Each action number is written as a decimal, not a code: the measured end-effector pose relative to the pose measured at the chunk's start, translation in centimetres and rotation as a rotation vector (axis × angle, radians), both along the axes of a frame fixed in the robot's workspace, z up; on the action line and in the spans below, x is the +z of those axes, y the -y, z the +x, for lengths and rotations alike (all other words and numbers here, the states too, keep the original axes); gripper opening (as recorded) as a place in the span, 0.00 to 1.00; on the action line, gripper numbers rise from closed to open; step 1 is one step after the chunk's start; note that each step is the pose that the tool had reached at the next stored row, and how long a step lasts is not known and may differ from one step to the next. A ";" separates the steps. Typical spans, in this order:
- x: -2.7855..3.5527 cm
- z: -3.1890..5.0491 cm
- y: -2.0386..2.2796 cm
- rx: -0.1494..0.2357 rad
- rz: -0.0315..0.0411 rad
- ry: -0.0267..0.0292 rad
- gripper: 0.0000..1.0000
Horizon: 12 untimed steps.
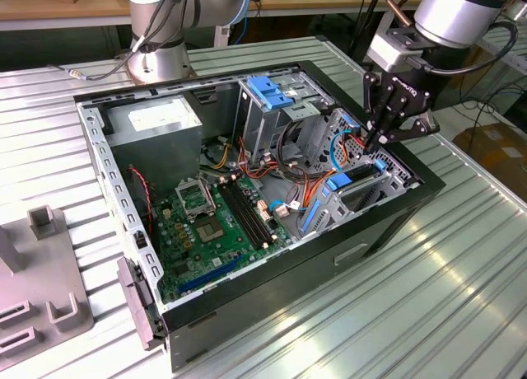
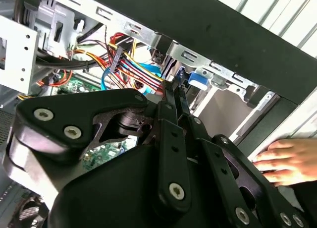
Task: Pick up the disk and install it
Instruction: 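Insert the first disk wire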
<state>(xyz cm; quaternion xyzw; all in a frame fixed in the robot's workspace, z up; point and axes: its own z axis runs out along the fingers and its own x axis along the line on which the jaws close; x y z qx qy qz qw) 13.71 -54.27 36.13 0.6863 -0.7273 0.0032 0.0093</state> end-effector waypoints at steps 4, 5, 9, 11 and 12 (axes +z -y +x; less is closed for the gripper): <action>-0.10 -0.49 0.18 0.022 -0.0003 0.0000 0.16; -0.11 -0.51 0.30 0.022 -0.0002 0.0001 0.16; -0.25 -1.05 0.64 0.053 -0.0001 0.0000 0.16; -0.29 -1.08 0.68 0.078 -0.0003 0.0000 0.16; -0.33 -1.08 0.71 0.088 -0.0002 0.0000 0.16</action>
